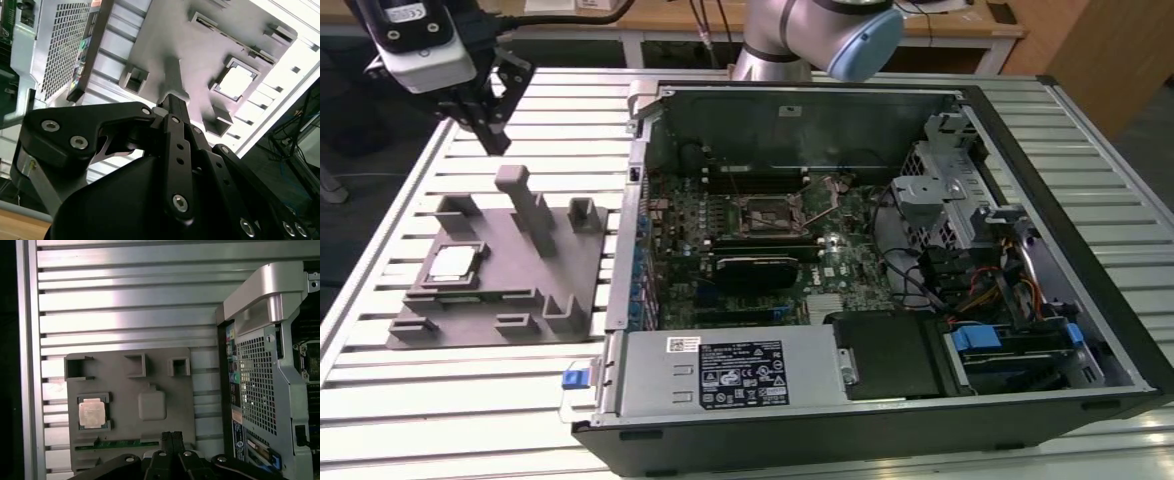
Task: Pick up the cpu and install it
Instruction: 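Reach for the cpu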
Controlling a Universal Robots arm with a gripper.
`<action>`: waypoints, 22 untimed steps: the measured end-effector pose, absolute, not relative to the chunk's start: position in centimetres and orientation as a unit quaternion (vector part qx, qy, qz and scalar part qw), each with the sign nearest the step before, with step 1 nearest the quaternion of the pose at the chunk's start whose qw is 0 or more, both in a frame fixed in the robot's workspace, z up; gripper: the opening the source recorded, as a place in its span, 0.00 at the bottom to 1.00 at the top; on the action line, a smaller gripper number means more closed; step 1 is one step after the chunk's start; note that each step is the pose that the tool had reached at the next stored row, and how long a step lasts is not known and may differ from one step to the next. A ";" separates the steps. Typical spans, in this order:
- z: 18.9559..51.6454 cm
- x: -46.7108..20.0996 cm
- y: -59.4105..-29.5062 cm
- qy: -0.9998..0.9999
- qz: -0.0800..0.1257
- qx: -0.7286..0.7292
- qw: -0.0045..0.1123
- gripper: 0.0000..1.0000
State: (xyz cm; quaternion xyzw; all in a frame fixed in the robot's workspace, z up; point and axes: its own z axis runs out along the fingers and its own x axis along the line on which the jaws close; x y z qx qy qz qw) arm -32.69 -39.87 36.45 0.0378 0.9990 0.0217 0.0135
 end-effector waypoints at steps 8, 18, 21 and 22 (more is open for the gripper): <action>35.7 -34.3 -39.9 0.999 0.022 0.038 0.013 0.11; 34.7 -36.6 -39.8 0.999 0.022 0.038 0.013 0.11; 34.3 -37.2 -39.8 0.999 0.022 0.038 0.014 0.11; 34.2 -37.4 -39.8 0.999 0.022 0.038 0.014 0.11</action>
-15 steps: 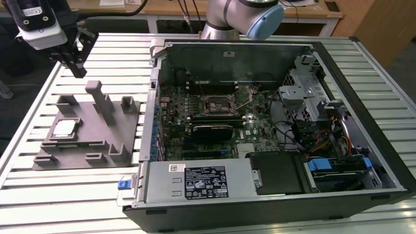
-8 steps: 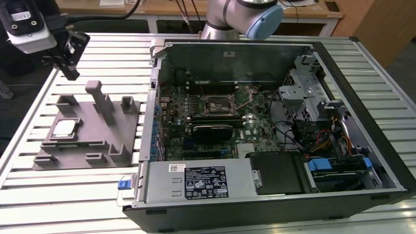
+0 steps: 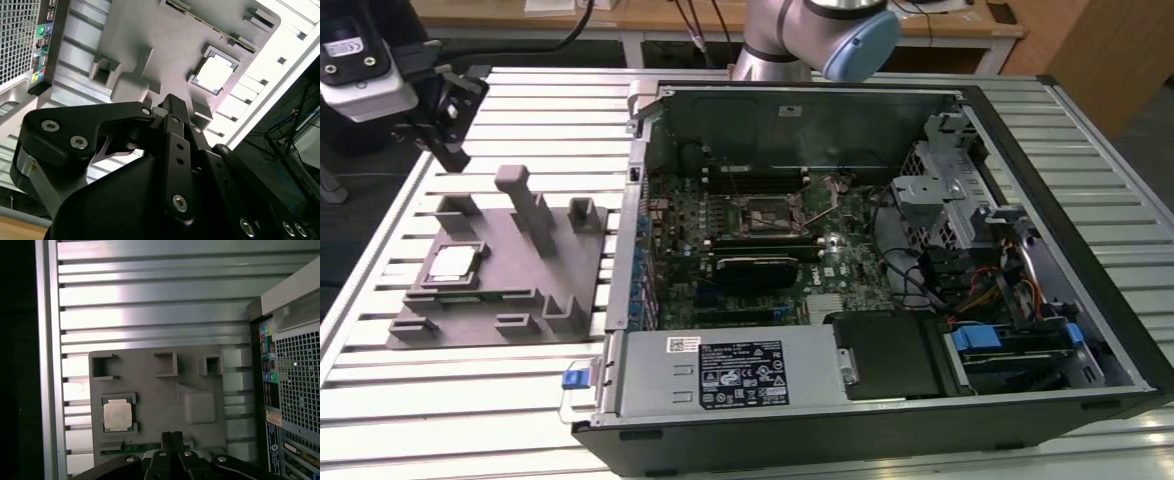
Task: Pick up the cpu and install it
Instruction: 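Reach for the cpu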
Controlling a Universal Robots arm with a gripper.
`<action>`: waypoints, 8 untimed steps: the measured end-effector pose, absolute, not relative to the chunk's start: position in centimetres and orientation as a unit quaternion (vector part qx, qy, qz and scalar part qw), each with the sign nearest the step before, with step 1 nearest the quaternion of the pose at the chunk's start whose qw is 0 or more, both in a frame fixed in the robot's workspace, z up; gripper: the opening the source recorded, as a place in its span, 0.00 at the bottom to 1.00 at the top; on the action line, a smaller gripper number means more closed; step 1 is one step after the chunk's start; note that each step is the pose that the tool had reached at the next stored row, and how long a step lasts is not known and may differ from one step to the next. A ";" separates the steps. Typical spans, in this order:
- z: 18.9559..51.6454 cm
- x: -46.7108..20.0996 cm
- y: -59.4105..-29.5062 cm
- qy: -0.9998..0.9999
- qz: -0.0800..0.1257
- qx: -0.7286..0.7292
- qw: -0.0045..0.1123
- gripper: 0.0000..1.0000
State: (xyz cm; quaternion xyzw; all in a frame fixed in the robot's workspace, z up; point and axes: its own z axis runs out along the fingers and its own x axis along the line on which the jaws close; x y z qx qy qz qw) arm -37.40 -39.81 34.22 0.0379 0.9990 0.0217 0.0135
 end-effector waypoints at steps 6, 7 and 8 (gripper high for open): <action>33.3 -38.1 -39.8 0.999 0.022 0.038 0.013 0.11; 33.2 -38.2 -39.8 0.999 0.022 0.038 0.014 0.11; 33.0 -38.4 -39.8 0.999 0.022 0.038 0.013 0.11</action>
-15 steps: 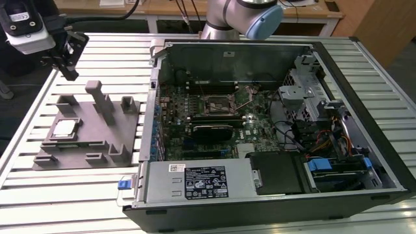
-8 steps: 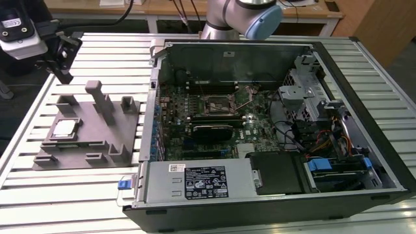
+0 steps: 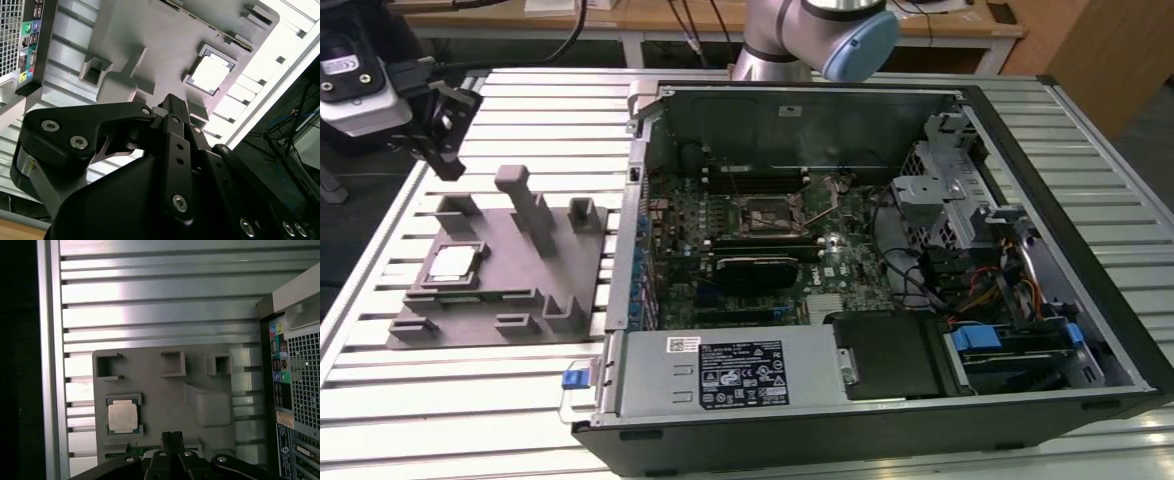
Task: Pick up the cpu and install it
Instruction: 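Reach for the cpu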
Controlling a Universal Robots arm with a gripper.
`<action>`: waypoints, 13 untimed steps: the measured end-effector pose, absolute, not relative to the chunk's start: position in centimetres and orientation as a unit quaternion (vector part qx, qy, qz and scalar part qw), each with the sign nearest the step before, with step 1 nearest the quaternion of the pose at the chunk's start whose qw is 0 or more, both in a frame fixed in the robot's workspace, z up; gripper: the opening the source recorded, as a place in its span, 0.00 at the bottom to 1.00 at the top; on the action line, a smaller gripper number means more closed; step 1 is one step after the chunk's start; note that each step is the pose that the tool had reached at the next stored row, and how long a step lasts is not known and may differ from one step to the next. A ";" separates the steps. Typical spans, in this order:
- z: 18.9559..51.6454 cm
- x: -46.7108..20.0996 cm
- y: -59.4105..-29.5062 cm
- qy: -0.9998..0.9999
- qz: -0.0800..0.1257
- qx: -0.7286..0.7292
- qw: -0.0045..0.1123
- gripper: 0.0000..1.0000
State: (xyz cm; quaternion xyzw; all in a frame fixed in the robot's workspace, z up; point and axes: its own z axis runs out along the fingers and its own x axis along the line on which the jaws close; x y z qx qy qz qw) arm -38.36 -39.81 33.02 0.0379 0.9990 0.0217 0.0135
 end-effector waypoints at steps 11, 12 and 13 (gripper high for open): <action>31.5 -39.5 -39.8 0.999 0.022 0.038 0.014 0.11; 31.4 -39.5 -39.8 0.999 0.022 0.038 0.014 0.11; 31.2 -39.6 -39.8 0.999 0.022 0.038 0.014 0.11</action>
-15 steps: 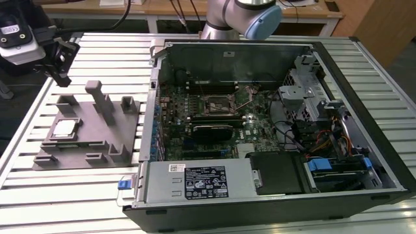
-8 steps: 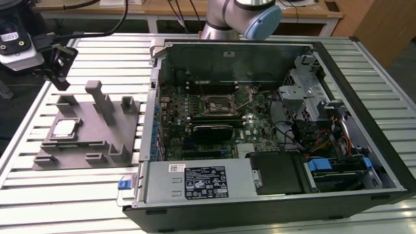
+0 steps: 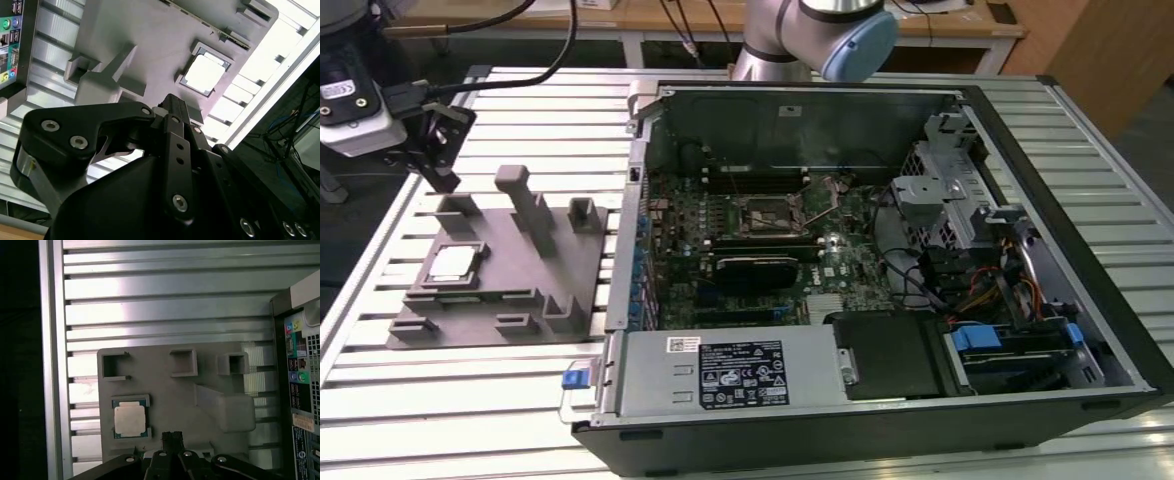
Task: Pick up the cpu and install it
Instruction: 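Reach for the cpu, then pick up the cpu and move it towards the insertion slot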
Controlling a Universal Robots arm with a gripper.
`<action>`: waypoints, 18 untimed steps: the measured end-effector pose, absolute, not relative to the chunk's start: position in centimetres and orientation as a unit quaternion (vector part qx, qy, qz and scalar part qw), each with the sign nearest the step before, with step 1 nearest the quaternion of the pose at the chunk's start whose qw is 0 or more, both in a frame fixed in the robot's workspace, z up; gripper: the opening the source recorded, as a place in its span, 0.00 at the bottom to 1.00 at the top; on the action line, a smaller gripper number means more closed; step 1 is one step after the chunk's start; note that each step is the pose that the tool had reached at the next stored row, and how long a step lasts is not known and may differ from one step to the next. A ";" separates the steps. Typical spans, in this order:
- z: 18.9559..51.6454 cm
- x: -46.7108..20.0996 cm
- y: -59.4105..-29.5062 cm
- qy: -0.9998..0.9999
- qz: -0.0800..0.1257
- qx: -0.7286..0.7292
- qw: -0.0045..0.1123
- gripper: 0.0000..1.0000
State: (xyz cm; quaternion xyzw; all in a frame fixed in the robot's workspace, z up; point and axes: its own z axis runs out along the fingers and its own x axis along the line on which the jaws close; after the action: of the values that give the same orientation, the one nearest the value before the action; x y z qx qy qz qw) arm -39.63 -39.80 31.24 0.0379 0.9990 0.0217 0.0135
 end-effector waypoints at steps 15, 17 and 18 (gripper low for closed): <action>30.8 -39.8 -39.8 0.999 0.022 0.038 0.014 0.11; 30.6 -39.9 -39.8 0.999 0.022 0.038 0.013 0.11; 30.6 -40.0 -39.8 0.999 0.022 0.038 0.013 0.11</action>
State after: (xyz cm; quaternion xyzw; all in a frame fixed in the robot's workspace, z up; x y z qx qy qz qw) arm -40.03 -39.81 30.58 0.0379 0.9990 0.0217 0.0134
